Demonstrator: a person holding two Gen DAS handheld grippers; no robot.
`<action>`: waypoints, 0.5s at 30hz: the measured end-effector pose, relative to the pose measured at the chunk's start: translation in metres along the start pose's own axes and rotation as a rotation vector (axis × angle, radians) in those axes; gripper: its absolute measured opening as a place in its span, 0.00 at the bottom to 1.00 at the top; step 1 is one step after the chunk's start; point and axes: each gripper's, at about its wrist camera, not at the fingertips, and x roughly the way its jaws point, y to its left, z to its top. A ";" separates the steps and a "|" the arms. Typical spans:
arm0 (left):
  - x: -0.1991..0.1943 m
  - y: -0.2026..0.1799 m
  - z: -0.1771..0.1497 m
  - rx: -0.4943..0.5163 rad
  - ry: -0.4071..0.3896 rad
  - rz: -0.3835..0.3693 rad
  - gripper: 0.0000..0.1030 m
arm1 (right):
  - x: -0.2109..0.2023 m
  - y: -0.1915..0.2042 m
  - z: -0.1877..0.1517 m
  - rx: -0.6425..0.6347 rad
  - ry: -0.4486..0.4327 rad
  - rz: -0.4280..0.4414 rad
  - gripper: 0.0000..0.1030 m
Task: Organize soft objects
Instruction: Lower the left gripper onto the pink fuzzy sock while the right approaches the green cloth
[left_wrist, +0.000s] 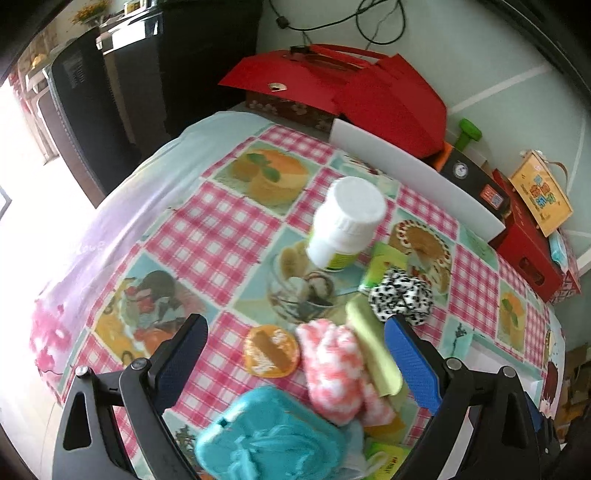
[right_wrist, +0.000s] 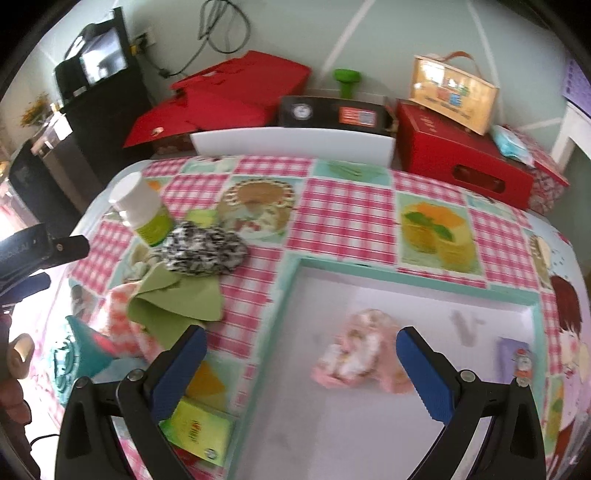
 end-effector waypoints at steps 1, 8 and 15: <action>0.001 0.004 0.000 -0.007 0.003 -0.003 0.94 | 0.002 0.004 0.001 -0.007 -0.002 0.009 1.00; 0.005 0.017 0.002 -0.031 0.029 -0.037 0.94 | 0.012 0.027 0.002 -0.039 -0.006 0.093 1.00; 0.016 0.016 0.000 -0.026 0.071 -0.064 0.94 | 0.024 0.050 0.001 -0.074 -0.015 0.161 1.00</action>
